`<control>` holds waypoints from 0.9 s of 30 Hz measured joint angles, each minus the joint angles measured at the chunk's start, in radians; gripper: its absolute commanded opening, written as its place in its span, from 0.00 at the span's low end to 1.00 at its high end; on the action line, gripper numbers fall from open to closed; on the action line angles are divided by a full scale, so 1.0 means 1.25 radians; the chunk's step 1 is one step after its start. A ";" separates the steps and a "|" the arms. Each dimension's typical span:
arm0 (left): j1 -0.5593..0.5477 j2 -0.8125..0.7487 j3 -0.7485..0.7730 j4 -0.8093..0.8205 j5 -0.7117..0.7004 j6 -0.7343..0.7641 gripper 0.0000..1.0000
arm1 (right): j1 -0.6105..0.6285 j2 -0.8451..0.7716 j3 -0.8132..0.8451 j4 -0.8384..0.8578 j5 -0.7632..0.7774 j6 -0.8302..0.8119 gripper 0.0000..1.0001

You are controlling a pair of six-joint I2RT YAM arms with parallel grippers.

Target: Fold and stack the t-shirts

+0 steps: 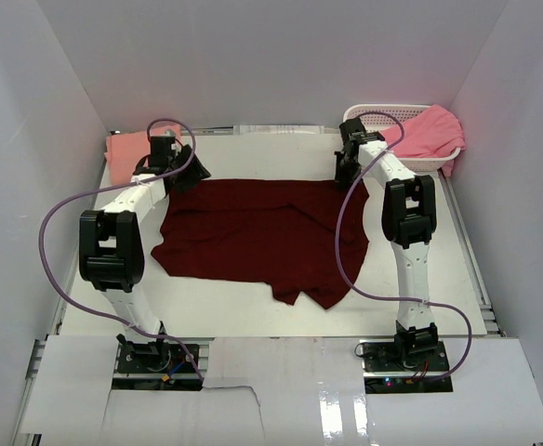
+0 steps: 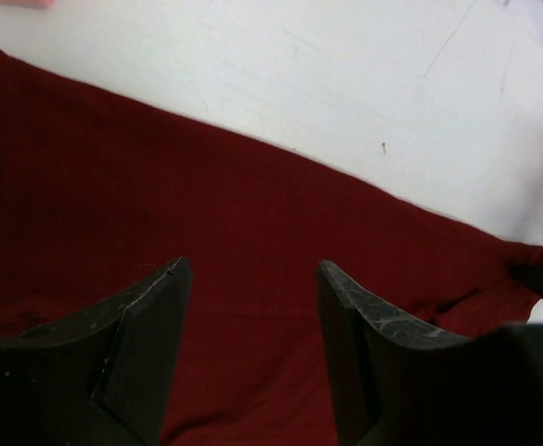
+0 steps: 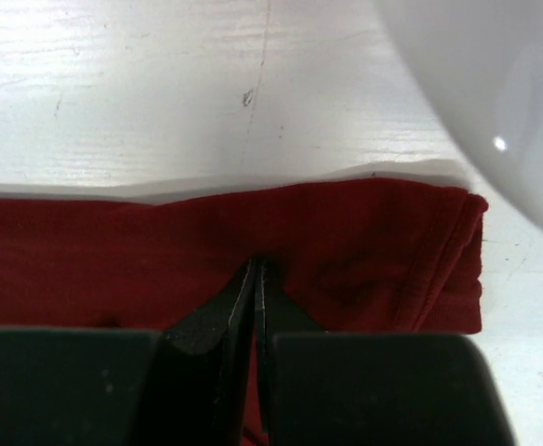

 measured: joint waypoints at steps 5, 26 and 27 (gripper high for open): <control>0.001 0.003 -0.041 -0.003 0.009 -0.004 0.67 | 0.005 0.000 0.000 -0.006 0.000 -0.002 0.08; 0.083 0.093 -0.055 -0.016 -0.103 -0.034 0.66 | 0.005 -0.006 -0.017 0.004 -0.006 -0.014 0.08; 0.090 0.084 -0.061 -0.021 -0.125 -0.034 0.66 | 0.006 -0.006 -0.017 0.004 -0.005 -0.015 0.08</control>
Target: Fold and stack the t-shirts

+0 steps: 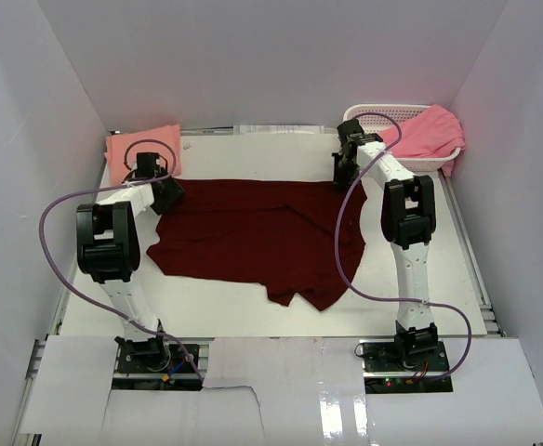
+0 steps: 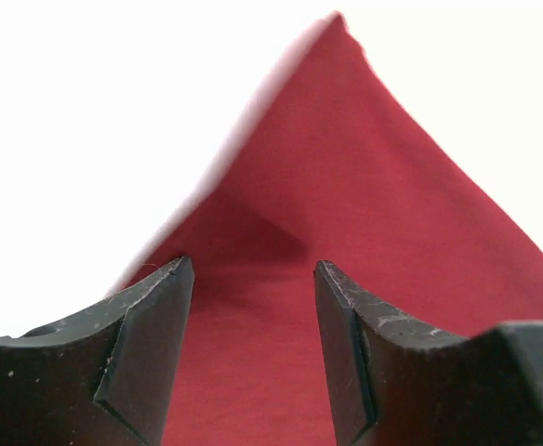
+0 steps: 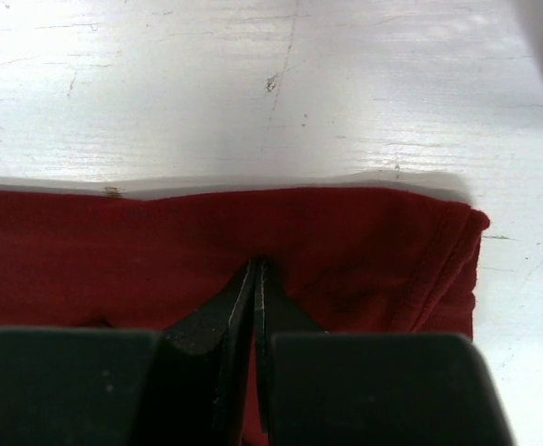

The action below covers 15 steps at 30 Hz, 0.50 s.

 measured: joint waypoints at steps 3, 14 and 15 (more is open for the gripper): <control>0.016 -0.045 -0.030 -0.025 -0.068 0.000 0.66 | 0.001 0.000 0.000 0.000 0.000 -0.001 0.08; 0.016 -0.155 0.036 -0.103 -0.188 0.031 0.66 | 0.000 0.000 0.000 0.000 -0.008 -0.001 0.08; 0.015 -0.156 0.036 -0.101 -0.167 0.034 0.66 | 0.000 -0.001 -0.001 0.000 -0.009 -0.002 0.08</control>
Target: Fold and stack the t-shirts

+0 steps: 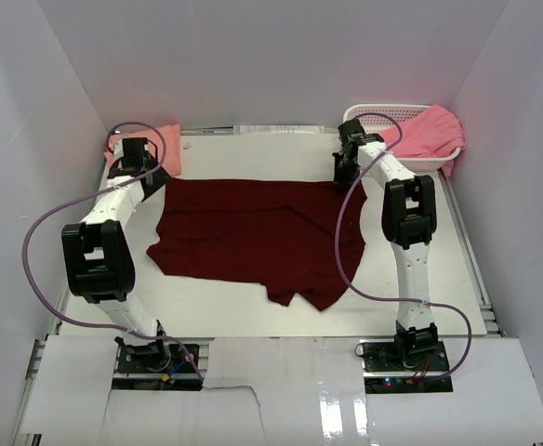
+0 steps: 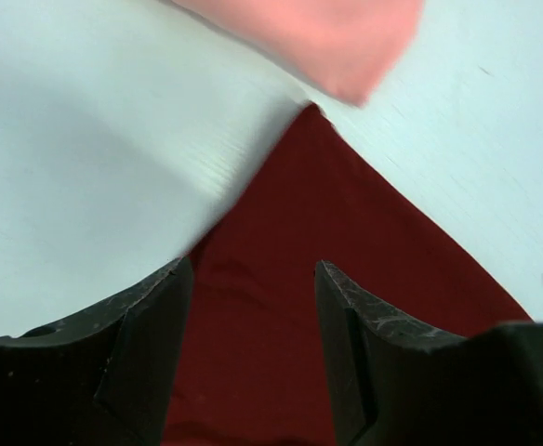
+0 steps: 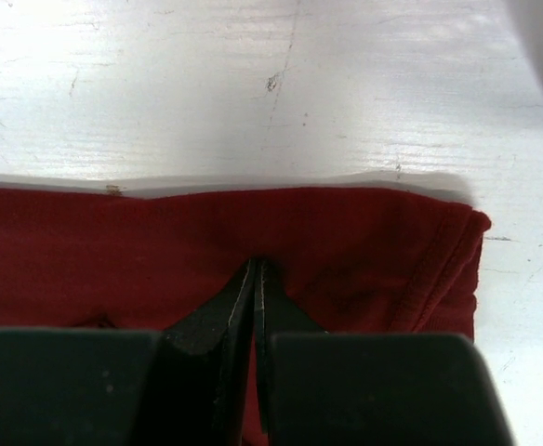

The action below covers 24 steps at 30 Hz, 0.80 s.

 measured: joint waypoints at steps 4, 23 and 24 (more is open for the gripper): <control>-0.041 0.006 0.015 -0.002 0.089 0.009 0.66 | 0.000 -0.017 -0.027 0.008 -0.009 0.000 0.08; -0.367 0.392 0.337 0.011 0.427 -0.041 0.66 | 0.014 -0.124 -0.167 0.047 -0.052 -0.021 0.21; -0.371 0.402 0.341 0.011 0.432 -0.044 0.66 | 0.014 -0.118 -0.154 0.042 -0.056 -0.022 0.24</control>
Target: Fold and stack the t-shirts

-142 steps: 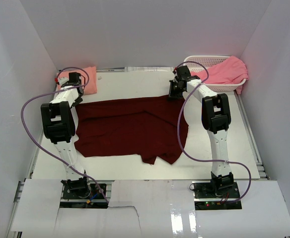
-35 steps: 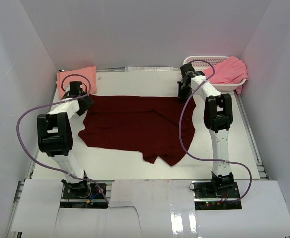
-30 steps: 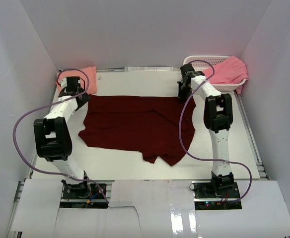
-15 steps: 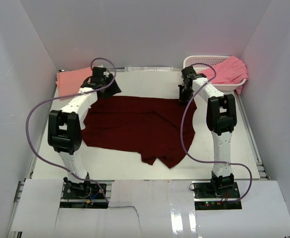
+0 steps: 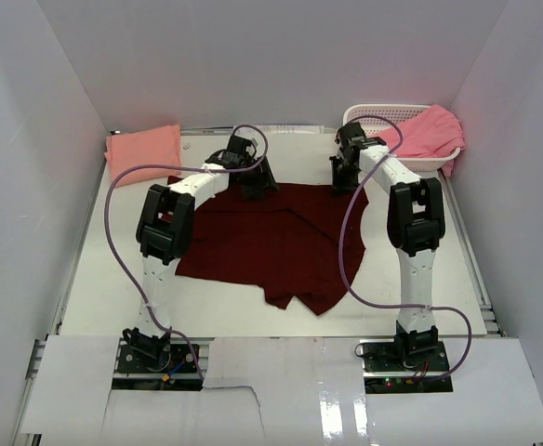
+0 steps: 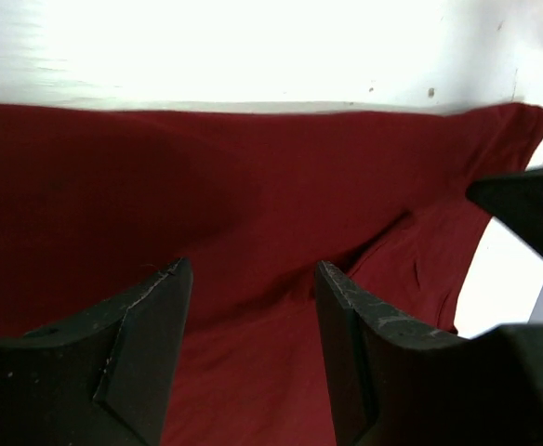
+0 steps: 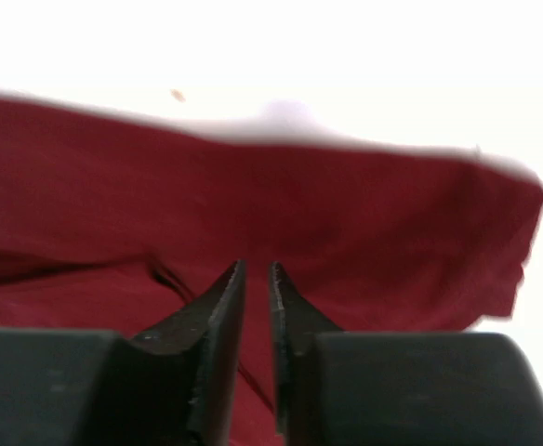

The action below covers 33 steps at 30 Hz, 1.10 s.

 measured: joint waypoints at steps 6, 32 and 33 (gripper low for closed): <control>-0.027 0.032 0.011 0.010 0.028 -0.020 0.66 | 0.000 0.025 0.061 0.012 -0.101 -0.014 0.58; -0.061 0.070 0.059 0.031 0.062 -0.070 0.67 | -0.002 0.007 -0.078 0.097 -0.341 -0.024 0.49; -0.061 0.072 0.059 0.031 0.062 -0.071 0.67 | -0.002 0.007 -0.078 0.097 -0.342 -0.025 0.48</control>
